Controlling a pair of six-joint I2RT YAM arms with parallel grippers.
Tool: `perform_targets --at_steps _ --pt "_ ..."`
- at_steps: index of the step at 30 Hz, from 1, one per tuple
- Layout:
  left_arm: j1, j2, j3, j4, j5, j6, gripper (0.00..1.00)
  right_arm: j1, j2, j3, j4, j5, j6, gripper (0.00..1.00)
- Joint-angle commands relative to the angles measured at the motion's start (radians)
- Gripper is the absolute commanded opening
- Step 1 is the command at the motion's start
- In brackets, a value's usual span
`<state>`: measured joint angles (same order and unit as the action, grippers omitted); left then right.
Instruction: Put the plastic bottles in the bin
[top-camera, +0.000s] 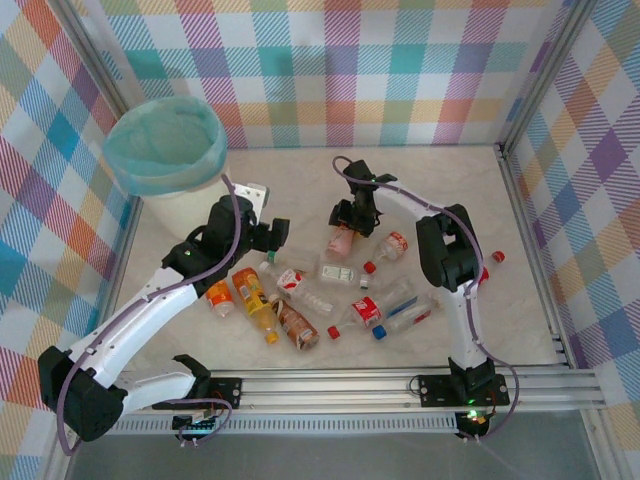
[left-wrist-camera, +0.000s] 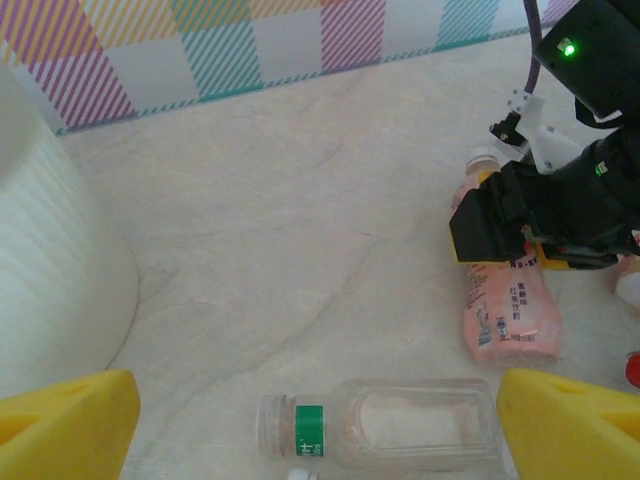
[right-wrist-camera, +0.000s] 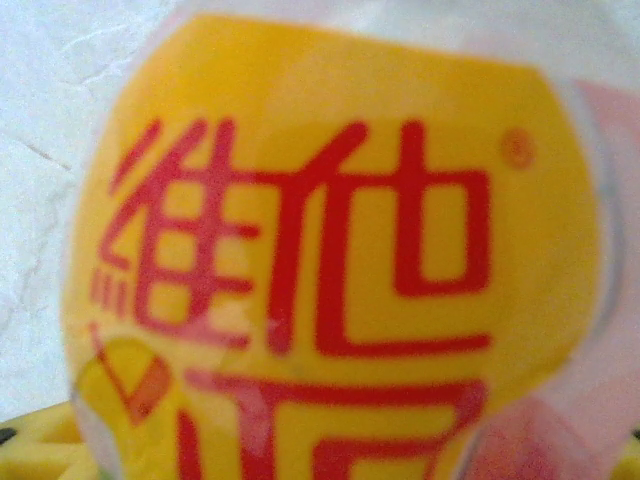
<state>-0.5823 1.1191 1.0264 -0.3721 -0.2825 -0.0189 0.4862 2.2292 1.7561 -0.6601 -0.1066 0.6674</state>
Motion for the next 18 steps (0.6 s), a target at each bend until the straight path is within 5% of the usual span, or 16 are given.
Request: perform_targets --at_steps 1,11,18 --pt "-0.002 -0.008 0.053 -0.028 -0.034 -0.047 0.92 0.008 -0.022 0.026 0.040 -0.035 -0.012 0.58" --pt "0.050 0.034 0.193 -0.088 0.027 -0.151 0.91 0.008 -0.158 0.016 0.165 -0.122 -0.100 0.55" --pt "0.119 0.095 0.299 -0.072 0.242 -0.263 0.89 0.029 -0.357 -0.147 0.433 -0.229 -0.200 0.53"
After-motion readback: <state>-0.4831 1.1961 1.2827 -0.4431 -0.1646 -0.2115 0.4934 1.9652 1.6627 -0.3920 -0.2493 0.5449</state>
